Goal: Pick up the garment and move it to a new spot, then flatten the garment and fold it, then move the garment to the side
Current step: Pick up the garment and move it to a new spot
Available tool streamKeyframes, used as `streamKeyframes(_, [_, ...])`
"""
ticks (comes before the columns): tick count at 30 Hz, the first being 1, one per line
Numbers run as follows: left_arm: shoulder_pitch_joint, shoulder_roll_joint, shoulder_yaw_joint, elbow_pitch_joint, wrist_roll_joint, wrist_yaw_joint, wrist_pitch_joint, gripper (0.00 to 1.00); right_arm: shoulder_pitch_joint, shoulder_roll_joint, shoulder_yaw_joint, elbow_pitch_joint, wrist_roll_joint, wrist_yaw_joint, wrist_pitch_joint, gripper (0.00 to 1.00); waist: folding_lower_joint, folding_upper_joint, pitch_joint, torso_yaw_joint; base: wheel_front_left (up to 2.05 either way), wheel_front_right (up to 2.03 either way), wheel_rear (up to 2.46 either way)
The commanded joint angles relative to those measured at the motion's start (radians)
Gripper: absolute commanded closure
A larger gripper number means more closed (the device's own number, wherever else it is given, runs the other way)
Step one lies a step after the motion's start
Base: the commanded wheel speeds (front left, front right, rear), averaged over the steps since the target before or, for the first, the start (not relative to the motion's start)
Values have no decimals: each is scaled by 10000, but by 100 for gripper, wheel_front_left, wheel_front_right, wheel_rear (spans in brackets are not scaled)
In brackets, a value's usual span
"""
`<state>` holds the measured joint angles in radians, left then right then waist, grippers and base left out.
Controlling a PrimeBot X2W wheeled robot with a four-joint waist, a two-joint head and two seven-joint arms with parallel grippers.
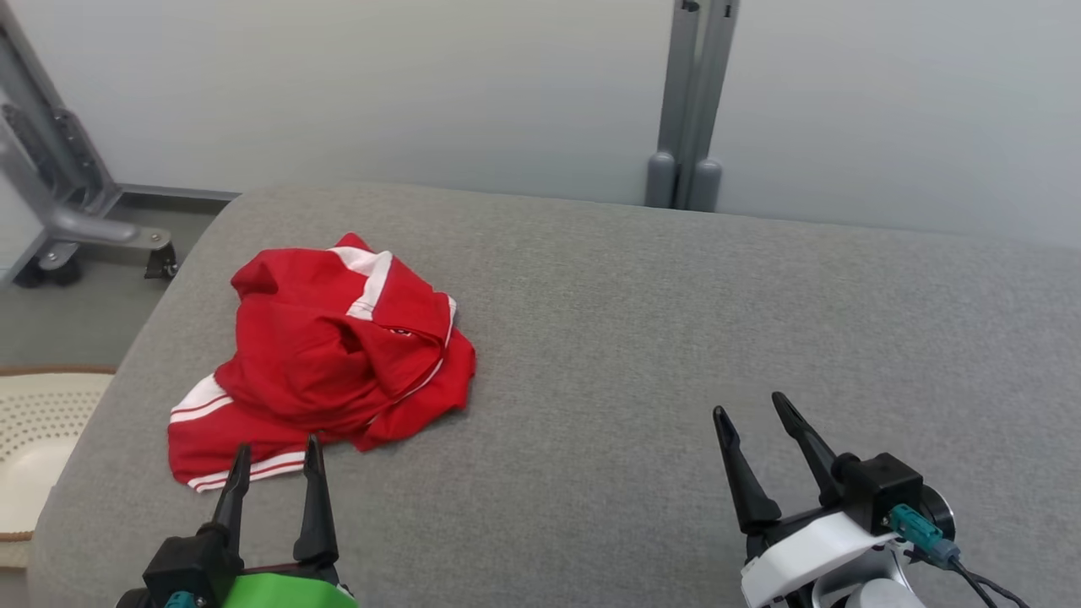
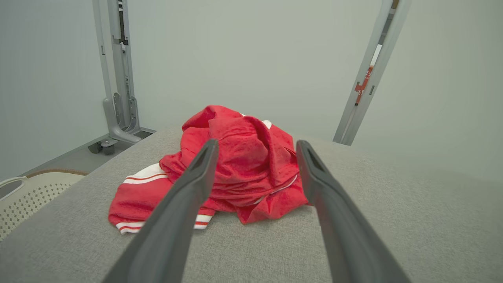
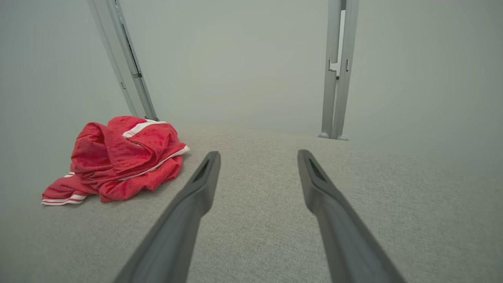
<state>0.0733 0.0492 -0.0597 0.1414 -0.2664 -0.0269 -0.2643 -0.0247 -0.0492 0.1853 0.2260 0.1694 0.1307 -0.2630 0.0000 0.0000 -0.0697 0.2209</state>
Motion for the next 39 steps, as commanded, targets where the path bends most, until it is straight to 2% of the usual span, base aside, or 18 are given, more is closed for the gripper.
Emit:
streamKeyframes(1, [151,23,76,-28,94,-47,-5,0,57,-25,75,46,109,1,-28,0,0,0,-52,724,0,0,0])
streamKeyframes(7, [190,23,214,-81,189,-64,-4,0,-5,-25,391,152,367,1,-30,0,0,0,-69,1299,0,0,0])
streamKeyframes(13, [214,23,319,-104,216,-134,-5,0,24,-26,399,173,544,1,-30,0,0,0,-60,1551,0,0,0])
streamKeyframes(19, [201,23,516,-148,342,-86,-5,0,-65,-32,471,205,485,1,-30,0,0,0,64,1461,0,0,0])
streamKeyframes(25, [-323,53,795,-51,771,-335,-4,0,-253,-28,358,144,236,1,-30,0,0,0,489,1156,0,0,0])
streamKeyframes(29, [-1110,236,899,18,1141,-581,-4,0,-509,-35,35,-73,-90,1,-30,0,0,0,1115,912,0,0,0])
streamKeyframes(33, [-2299,684,792,350,1361,-780,-4,0,-817,-29,-350,-322,-465,1,-30,0,0,0,1825,640,0,0,0])
streamKeyframes(37, [-3934,1300,368,1150,1262,-950,287,0,-1182,-40,-704,-567,-870,1,-30,0,0,0,2587,368,0,0,0])
streamKeyframes(39, [-4762,1617,-76,1586,1156,-1013,781,0,-1365,-60,-907,-697,-963,1,-30,0,0,0,2933,246,0,0,0])
